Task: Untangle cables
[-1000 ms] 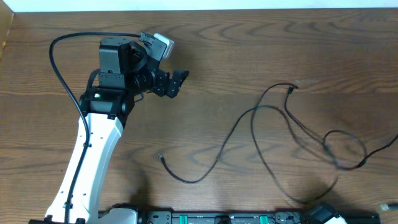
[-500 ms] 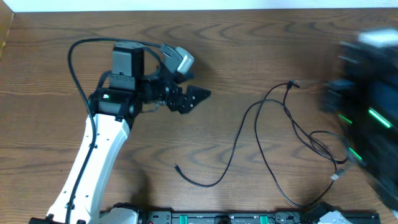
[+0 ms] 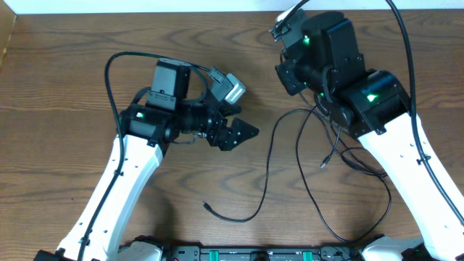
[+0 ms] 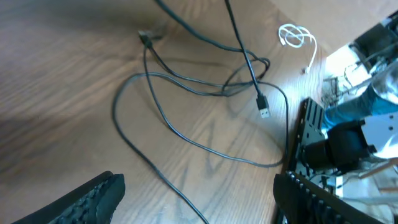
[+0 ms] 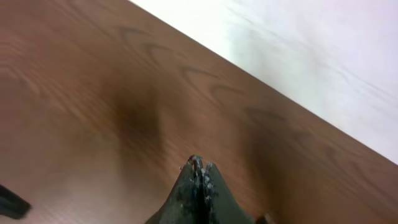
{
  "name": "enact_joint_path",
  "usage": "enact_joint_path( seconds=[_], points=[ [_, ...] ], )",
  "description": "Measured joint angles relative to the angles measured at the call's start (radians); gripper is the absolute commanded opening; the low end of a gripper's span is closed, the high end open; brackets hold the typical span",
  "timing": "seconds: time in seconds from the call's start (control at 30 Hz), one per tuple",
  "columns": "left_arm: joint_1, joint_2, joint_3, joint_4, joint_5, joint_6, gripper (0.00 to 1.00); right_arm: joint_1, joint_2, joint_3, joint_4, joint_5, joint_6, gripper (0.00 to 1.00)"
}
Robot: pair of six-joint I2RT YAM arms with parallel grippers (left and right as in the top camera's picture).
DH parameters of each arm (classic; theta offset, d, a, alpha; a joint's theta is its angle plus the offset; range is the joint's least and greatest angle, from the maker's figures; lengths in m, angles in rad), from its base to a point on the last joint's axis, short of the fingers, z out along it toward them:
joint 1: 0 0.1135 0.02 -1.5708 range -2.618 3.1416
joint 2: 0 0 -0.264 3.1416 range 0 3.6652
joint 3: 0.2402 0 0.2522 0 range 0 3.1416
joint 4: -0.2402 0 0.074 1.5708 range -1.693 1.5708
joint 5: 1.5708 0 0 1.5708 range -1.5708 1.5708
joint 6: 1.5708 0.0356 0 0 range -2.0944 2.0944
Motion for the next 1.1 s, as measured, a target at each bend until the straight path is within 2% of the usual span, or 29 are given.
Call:
enact_joint_path(
  seconds=[0.17,0.33,0.37,0.4,0.43,0.63,0.73,0.83,0.93,1.1],
  points=[
    [-0.052,0.0,0.0,-0.001,-0.018,0.007,0.82,0.0,0.027,0.0,-0.031,-0.062,-0.004,0.01],
    [-0.097,0.0,0.0,-0.019,-0.053,0.011,0.82,-0.004,0.146,0.002,-0.026,-0.079,-0.006,0.01],
    [-0.103,0.0,0.0,-0.029,-0.067,0.012,0.82,-0.007,0.177,0.002,-0.017,-0.083,-0.006,0.06],
    [-0.107,0.0,0.0,-0.039,-0.08,0.011,0.82,-0.013,0.208,0.002,-0.01,-0.085,-0.005,0.73],
    [-0.109,0.0,0.0,-0.05,-0.098,0.012,0.83,-0.023,0.241,0.002,-0.002,-0.088,-0.005,0.99],
    [-0.108,0.0,0.0,-0.067,-0.169,0.011,0.84,-0.129,0.306,0.002,-0.06,-0.092,0.009,0.99],
    [-0.108,0.0,0.0,-0.067,-0.186,0.012,0.84,-0.19,0.299,0.002,-0.14,-0.036,0.08,0.99],
    [-0.108,0.0,0.0,-0.067,-0.202,0.014,0.84,-0.261,0.29,0.002,-0.254,0.035,0.178,0.99],
    [-0.108,0.0,0.0,-0.067,-0.211,0.018,0.84,-0.344,0.268,0.006,-0.455,0.054,0.305,0.99],
    [-0.109,0.0,0.0,-0.068,-0.26,0.026,0.84,-0.373,0.252,0.004,-0.655,0.06,0.417,0.99]
  ],
)
